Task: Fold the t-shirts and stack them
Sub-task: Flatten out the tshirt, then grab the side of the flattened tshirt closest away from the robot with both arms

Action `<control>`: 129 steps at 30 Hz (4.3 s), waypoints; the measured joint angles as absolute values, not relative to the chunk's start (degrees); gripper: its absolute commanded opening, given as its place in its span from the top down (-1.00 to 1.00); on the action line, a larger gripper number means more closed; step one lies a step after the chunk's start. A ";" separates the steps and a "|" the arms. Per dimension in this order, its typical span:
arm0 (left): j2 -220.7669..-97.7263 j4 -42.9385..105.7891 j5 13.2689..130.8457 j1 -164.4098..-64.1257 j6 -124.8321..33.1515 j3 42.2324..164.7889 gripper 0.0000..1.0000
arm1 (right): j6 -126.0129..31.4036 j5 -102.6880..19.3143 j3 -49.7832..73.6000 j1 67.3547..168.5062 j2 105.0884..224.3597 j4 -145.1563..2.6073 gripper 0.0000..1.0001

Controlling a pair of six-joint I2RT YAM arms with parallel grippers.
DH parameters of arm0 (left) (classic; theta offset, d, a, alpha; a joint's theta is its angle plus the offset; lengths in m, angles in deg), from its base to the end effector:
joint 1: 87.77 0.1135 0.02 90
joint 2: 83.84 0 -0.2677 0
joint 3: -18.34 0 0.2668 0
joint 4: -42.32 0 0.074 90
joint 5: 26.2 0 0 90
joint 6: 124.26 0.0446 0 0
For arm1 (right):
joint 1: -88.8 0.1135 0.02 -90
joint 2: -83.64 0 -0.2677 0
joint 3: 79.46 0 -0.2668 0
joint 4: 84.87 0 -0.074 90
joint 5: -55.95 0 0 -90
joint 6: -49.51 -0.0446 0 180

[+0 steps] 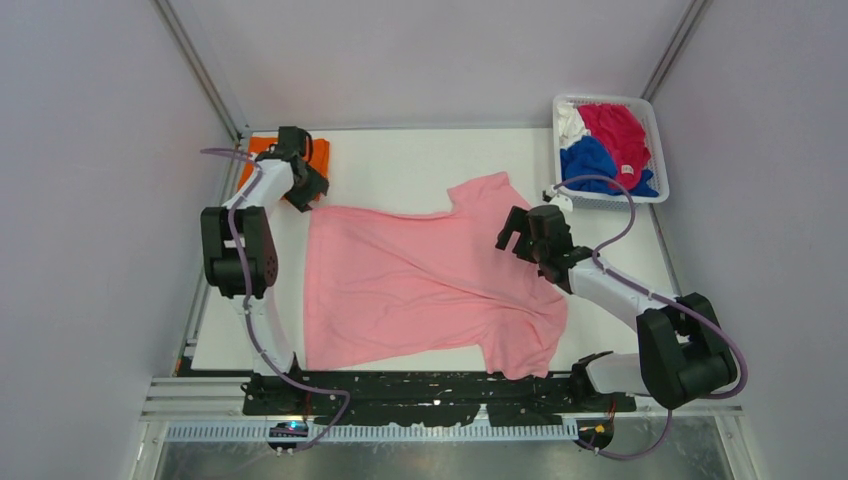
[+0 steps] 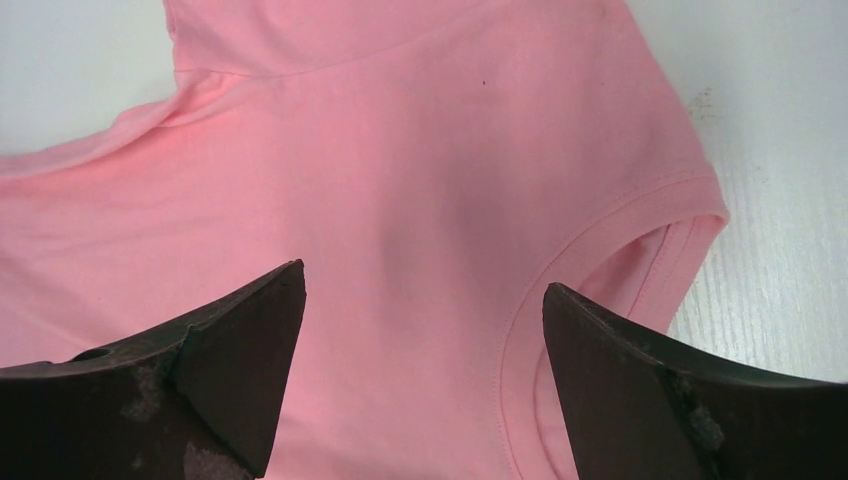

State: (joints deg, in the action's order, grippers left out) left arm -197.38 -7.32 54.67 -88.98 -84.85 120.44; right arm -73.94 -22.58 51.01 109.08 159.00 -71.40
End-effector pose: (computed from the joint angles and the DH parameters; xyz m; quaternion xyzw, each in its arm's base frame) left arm 0.4455 -0.0023 0.2027 -0.4213 0.8687 -0.0394 0.2576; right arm 0.2691 0.0900 0.1817 0.1456 0.8883 0.1119 0.4208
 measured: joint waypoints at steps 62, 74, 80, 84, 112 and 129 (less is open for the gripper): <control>-218.71 -12.30 73.47 -99.78 -82.47 145.77 -0.99 | -76.43 -41.23 0.45 96.88 206.38 -63.40 -0.91; -216.65 -13.18 73.82 -98.64 -80.54 144.66 -0.99 | -73.42 -40.18 -0.97 97.25 205.51 -59.79 -0.91; -192.31 -9.42 70.12 -99.71 -77.75 118.65 -0.99 | -68.96 -34.41 11.49 100.51 188.09 -58.46 -0.91; -171.85 -7.61 65.42 -101.02 -76.63 99.48 -0.99 | -67.14 -30.38 23.32 104.18 169.75 -59.86 -0.91; -155.08 -7.74 49.27 -96.33 -86.42 65.58 0.22 | -70.97 -22.63 53.35 102.93 141.49 -61.41 -0.91; -156.35 -7.12 49.84 -96.30 -86.62 66.45 1.00 | -70.90 -20.88 50.07 103.96 144.13 -55.03 -0.92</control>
State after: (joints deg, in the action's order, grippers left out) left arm -156.35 -7.12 49.84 -96.30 -86.62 66.45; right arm -70.90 -20.88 50.07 103.96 144.13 -55.03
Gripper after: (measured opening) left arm 0.017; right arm 0.956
